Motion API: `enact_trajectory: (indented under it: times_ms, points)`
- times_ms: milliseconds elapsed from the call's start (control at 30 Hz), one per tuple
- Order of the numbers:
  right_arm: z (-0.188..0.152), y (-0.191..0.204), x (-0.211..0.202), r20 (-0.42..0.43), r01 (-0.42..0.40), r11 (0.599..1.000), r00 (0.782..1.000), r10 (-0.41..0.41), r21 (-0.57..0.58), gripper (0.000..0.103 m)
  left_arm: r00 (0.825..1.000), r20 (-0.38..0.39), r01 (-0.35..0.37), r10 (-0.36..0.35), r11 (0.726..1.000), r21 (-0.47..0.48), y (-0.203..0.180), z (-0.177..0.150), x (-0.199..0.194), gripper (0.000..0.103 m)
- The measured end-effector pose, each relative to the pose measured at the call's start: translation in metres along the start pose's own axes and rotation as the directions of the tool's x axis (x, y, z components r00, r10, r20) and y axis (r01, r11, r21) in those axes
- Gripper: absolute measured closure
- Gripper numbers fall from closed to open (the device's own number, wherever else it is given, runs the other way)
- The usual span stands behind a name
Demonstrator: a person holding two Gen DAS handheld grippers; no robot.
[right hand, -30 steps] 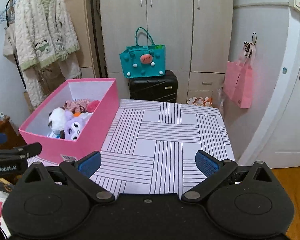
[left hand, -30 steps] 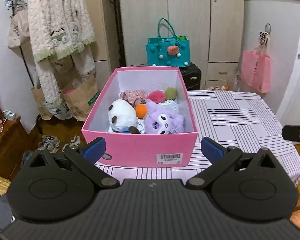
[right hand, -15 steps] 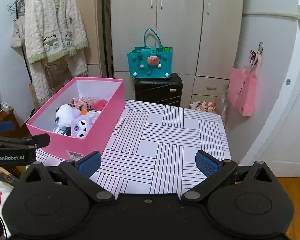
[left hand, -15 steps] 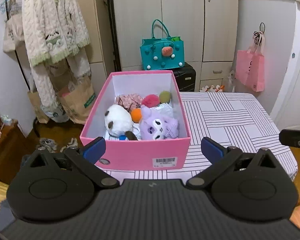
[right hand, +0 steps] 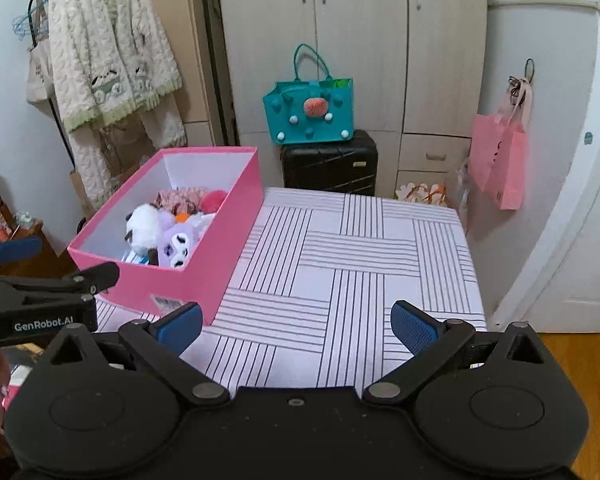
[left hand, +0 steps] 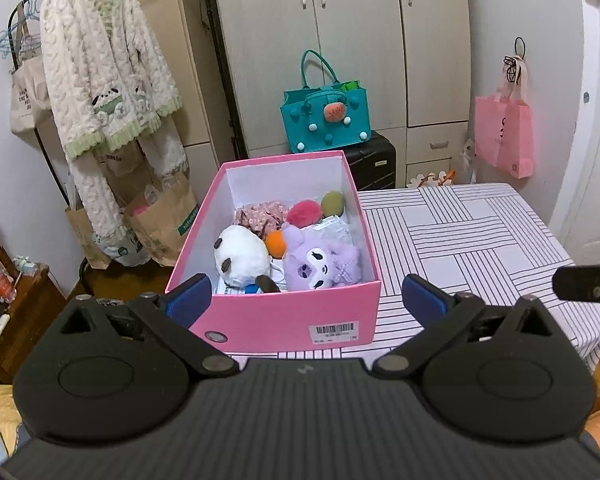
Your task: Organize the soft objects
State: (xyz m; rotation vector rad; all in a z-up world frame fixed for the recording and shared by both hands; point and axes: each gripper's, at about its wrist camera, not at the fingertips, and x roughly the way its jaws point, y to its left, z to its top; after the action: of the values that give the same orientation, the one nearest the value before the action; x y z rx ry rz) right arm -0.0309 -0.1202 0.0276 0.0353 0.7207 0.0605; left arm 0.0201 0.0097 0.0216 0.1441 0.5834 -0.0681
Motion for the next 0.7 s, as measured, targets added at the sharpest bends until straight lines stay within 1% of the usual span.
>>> enact_trajectory:
  times_ms: [167,267,367,467,600,700]
  points:
    - [-0.003,0.003,-0.001,0.008,0.007,1.0,1.0,-0.007,-0.022,0.001,1.0,0.008,-0.01,0.01,1.0,0.02,-0.006,-0.001,-0.001,0.0]
    - [-0.005,0.004,-0.003,0.016,0.021,0.999,1.0,-0.02,-0.048,0.001,1.0,0.006,-0.004,0.004,1.0,0.017,-0.007,-0.002,-0.003,0.0]
    - [-0.008,0.004,-0.006,0.041,0.042,0.996,0.998,-0.039,-0.075,0.001,1.0,0.008,0.004,-0.004,1.0,0.027,-0.01,-0.004,-0.004,0.0]
    - [-0.012,-0.005,-0.005,0.056,0.076,0.997,0.996,-0.074,-0.028,0.001,1.0,0.013,0.006,-0.007,0.999,0.031,-0.012,-0.006,-0.005,0.0]
    - [-0.016,-0.014,-0.002,0.042,0.043,0.999,0.998,-0.044,0.022,0.001,1.0,0.017,0.007,-0.007,1.0,0.024,-0.013,-0.008,-0.006,0.0]
    - [-0.02,-0.017,-0.001,0.04,0.044,0.998,0.998,-0.046,0.037,0.001,1.0,0.02,-0.008,0.008,1.0,0.026,-0.015,-0.01,-0.006,0.0]
